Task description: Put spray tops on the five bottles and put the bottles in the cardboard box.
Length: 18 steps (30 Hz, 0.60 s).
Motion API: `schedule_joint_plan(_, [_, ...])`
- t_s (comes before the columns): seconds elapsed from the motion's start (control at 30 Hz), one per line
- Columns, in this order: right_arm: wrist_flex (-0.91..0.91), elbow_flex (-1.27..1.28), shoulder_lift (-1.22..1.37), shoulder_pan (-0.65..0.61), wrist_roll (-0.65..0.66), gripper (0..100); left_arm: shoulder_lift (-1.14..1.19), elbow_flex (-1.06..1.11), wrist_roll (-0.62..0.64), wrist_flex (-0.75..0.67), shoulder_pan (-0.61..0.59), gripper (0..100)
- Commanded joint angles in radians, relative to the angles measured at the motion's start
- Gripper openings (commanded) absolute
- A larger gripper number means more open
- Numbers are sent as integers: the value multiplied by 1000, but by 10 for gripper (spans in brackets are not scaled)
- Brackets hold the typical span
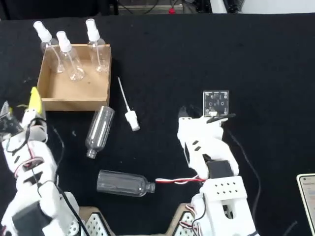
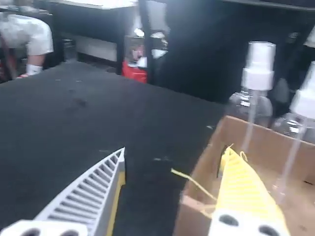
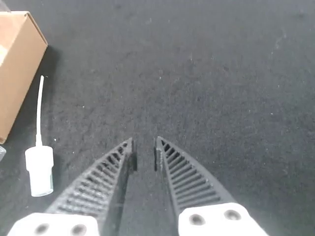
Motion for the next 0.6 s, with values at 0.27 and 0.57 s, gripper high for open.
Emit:
schedule_joint_plan(0.27, [-28, 15, -13, -74, 8, 70, -485, 177, 8, 278, -47, 294])
schedule_joint_plan(0.57, [-28, 16, -13, -74, 9, 70, -865, 47, 5, 1005, -44, 296])
